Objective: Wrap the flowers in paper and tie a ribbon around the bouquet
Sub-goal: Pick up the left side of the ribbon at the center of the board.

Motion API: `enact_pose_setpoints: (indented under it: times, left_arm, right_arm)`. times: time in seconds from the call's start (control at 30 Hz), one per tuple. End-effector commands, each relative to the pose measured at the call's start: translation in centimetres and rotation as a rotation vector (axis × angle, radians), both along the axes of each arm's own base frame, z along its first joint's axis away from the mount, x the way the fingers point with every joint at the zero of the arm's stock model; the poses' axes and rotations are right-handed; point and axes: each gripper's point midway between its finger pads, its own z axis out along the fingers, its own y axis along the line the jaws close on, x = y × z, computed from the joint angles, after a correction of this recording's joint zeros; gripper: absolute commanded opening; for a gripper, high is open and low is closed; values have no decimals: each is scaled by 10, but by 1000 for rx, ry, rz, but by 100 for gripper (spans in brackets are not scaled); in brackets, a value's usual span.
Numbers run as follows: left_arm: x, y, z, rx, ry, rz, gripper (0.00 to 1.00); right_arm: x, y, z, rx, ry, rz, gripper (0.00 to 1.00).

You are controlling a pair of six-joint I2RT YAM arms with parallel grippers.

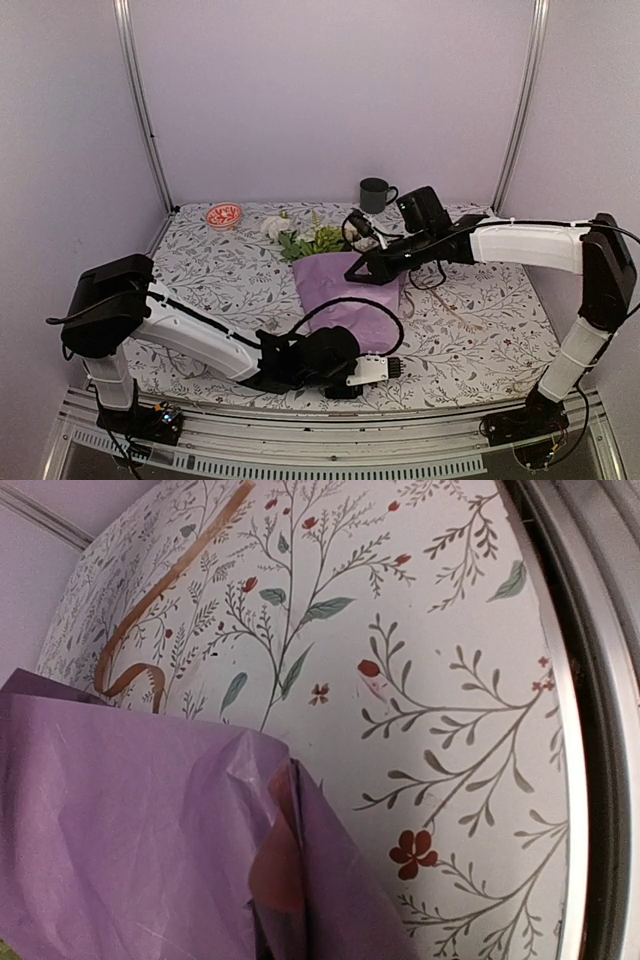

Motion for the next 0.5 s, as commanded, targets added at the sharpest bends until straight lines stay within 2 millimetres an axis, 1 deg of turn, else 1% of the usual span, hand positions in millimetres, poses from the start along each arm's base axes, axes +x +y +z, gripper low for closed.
enact_pose_setpoints:
  times: [0.0, 0.07, 0.1, 0.13, 0.2, 0.23, 0.27, 0.3, 0.33, 0.4, 0.47]
  left_arm:
    - [-8, -10, 7, -30, 19, -16, 0]
    - [-8, -12, 11, -44, 21, -15, 0]
    - [-7, -12, 12, -48, 19, -11, 4]
    - [-6, -13, 15, -55, 16, -2, 11]
    - [-4, -14, 23, -78, 23, 13, 39]
    - [-3, -15, 30, -100, 27, 21, 51]
    - [-2, -16, 40, -127, 36, 34, 71]
    - [-1, -16, 52, -161, 46, 48, 95]
    - [2, -15, 66, -194, 54, 70, 99]
    - [9, -7, 96, -262, 70, 141, 99]
    - [26, 10, 122, -313, 116, 292, 99]
  right_arm:
    - [-5, 2, -72, -47, 149, 36, 8]
    - [-2, -3, -102, -101, 173, 10, 8]
    - [-1, -7, -115, -134, 179, -10, 8]
    - [0, -12, -126, -164, 190, -30, 8]
    - [1, -21, -142, -197, 211, -62, 7]
    - [2, -25, -148, -209, 222, -81, 7]
    - [2, -28, -152, -219, 227, -93, 6]
    - [1, -30, -156, -227, 234, -102, 6]
    - [0, -32, -160, -233, 238, -106, 6]
    - [-2, -34, -164, -238, 252, -116, 6]
    - [-4, -35, -166, -241, 259, -123, 6]
